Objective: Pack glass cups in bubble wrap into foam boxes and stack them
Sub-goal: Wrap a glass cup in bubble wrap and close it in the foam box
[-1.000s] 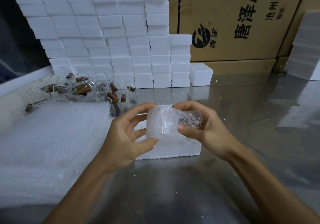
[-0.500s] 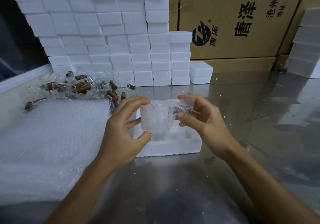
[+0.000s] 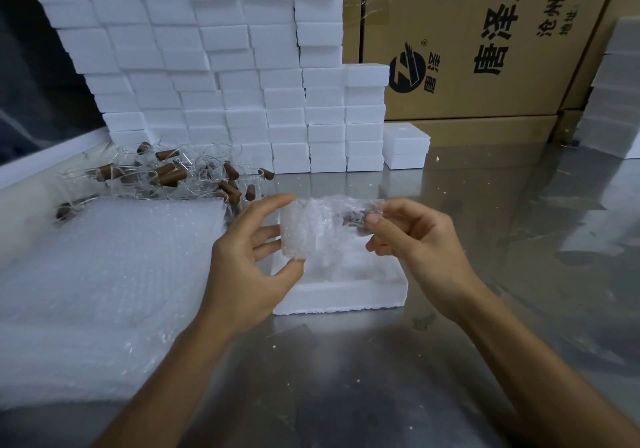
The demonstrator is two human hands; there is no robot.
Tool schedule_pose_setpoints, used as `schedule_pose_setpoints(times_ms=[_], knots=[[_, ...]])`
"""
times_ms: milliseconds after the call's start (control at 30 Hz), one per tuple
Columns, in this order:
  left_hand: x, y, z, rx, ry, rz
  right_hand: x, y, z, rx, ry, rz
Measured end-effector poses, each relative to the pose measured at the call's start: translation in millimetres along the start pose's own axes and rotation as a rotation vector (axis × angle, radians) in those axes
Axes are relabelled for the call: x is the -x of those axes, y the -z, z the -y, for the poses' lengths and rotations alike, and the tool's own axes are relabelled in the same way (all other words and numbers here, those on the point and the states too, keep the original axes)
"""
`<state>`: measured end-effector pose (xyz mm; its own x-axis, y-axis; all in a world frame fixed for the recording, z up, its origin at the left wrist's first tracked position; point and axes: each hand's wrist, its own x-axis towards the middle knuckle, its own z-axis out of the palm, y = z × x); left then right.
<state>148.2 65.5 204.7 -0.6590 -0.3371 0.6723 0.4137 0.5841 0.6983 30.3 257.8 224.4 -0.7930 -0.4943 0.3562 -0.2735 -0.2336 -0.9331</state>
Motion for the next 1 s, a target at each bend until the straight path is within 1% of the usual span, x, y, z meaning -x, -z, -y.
schedule_pose_setpoints(times_ms=[133, 200, 400, 467, 567, 633, 700, 767, 867, 1000], knots=[[0, -1, -1, 0.052, 0.035, 0.023, 4, -2, -1, 0.123, 0.141, 0.025], [1, -1, 0, 0.024, 0.047, 0.042, 5, -4, -4, 0.168, 0.189, 0.021], [4, -8, 2, -0.23, -0.016, 0.034, 4, -11, -10, 0.156, 0.171, -0.044], [5, -8, 2, -0.23, 0.009, 0.058, 3, -10, -11, 0.151, 0.164, -0.056], [6, -6, -1, -0.168, 0.073, 0.116, 2, -9, -13, 0.162, 0.17, -0.051], [6, -8, -3, -0.143, 0.131, 0.085, 3, -9, -14, 0.171, 0.17, -0.037], [5, -9, -1, -0.144, 0.195, 0.027, 5, -10, -16, 0.23, 0.192, -0.025], [5, -11, 2, -0.194, 0.208, 0.013, 7, -13, -19, 0.323, 0.232, -0.006], [7, -11, 8, -0.283, 0.22, 0.003, 9, -16, -22, 0.384, 0.259, 0.023], [6, -12, 11, -0.315, 0.261, -0.009, 8, -15, -25, 0.464, 0.296, 0.021]])
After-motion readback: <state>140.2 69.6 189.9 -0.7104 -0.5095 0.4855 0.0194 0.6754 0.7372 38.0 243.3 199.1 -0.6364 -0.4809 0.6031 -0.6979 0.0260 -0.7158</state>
